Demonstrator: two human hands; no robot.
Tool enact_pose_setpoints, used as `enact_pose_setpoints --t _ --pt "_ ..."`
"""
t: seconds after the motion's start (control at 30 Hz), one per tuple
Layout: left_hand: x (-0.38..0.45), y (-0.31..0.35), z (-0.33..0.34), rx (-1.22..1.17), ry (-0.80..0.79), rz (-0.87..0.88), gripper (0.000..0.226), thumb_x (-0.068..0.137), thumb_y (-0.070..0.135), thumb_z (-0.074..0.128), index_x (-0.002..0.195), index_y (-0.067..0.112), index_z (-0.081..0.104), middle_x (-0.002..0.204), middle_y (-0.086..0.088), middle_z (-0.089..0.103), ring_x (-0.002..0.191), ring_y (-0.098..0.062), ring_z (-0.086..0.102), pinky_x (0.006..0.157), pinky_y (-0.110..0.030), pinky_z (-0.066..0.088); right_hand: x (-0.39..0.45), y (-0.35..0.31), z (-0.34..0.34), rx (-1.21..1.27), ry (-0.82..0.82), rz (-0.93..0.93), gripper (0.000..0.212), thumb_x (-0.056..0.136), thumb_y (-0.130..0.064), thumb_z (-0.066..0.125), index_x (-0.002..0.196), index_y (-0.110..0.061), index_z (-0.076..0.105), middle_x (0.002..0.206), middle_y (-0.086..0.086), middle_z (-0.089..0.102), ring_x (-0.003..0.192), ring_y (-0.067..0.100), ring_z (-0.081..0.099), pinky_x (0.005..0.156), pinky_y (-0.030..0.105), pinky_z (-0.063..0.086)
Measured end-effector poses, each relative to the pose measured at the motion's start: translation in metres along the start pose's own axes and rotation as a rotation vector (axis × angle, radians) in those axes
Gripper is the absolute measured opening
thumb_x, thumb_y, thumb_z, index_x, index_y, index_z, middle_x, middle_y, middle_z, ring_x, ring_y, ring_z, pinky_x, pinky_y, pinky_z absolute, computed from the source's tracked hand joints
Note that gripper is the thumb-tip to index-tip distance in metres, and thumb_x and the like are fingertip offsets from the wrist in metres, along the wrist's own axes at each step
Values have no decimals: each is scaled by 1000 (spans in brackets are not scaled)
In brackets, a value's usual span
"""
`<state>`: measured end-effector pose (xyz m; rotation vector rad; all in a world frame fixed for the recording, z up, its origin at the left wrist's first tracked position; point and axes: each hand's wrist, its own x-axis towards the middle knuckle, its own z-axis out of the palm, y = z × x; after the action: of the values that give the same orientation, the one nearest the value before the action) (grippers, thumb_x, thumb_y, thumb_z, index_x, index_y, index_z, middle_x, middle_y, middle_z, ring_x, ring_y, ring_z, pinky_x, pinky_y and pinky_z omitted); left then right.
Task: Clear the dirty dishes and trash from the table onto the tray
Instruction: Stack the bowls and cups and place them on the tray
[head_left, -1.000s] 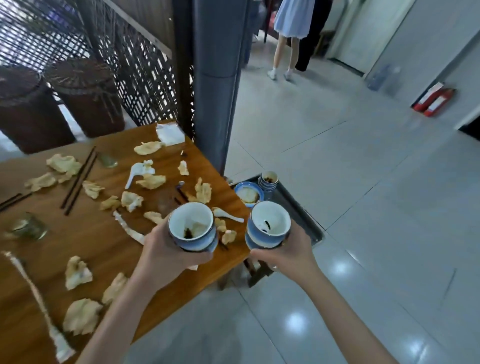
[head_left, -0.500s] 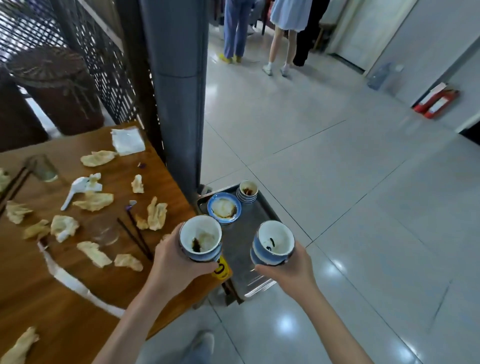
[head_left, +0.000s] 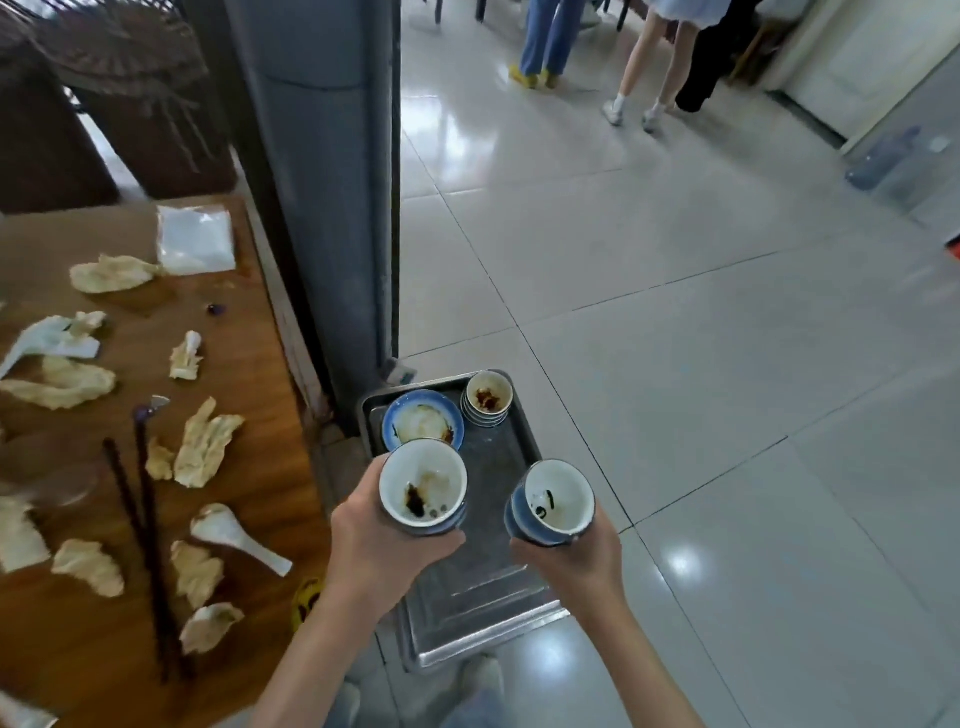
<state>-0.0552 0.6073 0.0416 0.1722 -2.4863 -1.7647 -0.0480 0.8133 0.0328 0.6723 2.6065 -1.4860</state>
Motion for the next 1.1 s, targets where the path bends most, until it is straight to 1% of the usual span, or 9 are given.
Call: enact_pose_setpoints --t 0.07,0.2,0.43,0.57,0.67,0.83,0.9,1.0,1.1 --pt "9 -12 27 -3 50 -41 82 35 25 92 98 58 51 97 33 60 90 6 58 66 -2 43 29 16 -1 -9 -41 -14 66 31 -38 78 89 -57 53 82 -31 63 72 1 63 56 23 53" --pt "29 -47 71 -10 146 -79 87 34 18 93 98 60 51 94 34 60 87 10 57 65 2 40 78 44 5 -39 -98 -74 59 39 -37 82 84 -62 52 84 -42 58 78 -17 56 54 4 43" --pt "49 -132 120 39 246 -157 85 35 23 94 99 57 50 97 37 58 90 12 55 66 0 41 152 115 46 -31 -169 -77 57 40 -36 83 90 -42 56 84 -34 61 82 -15 56 56 5 41" --pt "45 -183 136 65 284 -243 78 35 21 95 93 49 51 87 34 59 88 17 54 68 -9 41 175 150 77 -46 -204 -91 59 42 -35 85 92 -43 56 83 -30 63 82 -10 59 59 6 42" --pt "43 -218 145 79 312 -293 77 34 19 95 91 48 50 86 31 58 84 21 53 66 -8 40 182 172 103 -45 -248 -135 60 45 -29 86 95 -41 55 89 -24 63 87 -8 58 64 6 42" --pt "46 -264 152 80 350 -338 79 34 17 95 97 39 53 96 13 62 90 -9 59 75 -26 45 194 193 142 -60 -288 -192 65 46 -14 89 96 -33 52 96 -5 58 90 14 56 76 28 47" --pt "50 -275 154 103 353 -349 78 34 17 95 98 35 54 94 11 61 90 -14 59 74 -25 44 199 198 153 -59 -289 -196 64 46 -13 89 96 -30 54 97 -3 59 90 14 57 75 26 44" --pt "56 -288 156 158 353 -352 74 33 22 95 91 41 51 87 22 55 85 -12 57 68 -20 43 208 205 173 -42 -272 -187 67 45 -14 90 96 -33 52 98 -4 59 89 12 56 76 24 42" --pt "59 -296 156 219 350 -336 77 33 26 95 96 38 52 88 26 51 91 -17 56 77 -32 47 216 209 188 -23 -258 -182 69 42 -14 91 95 -37 51 97 -4 60 86 11 55 74 23 41"
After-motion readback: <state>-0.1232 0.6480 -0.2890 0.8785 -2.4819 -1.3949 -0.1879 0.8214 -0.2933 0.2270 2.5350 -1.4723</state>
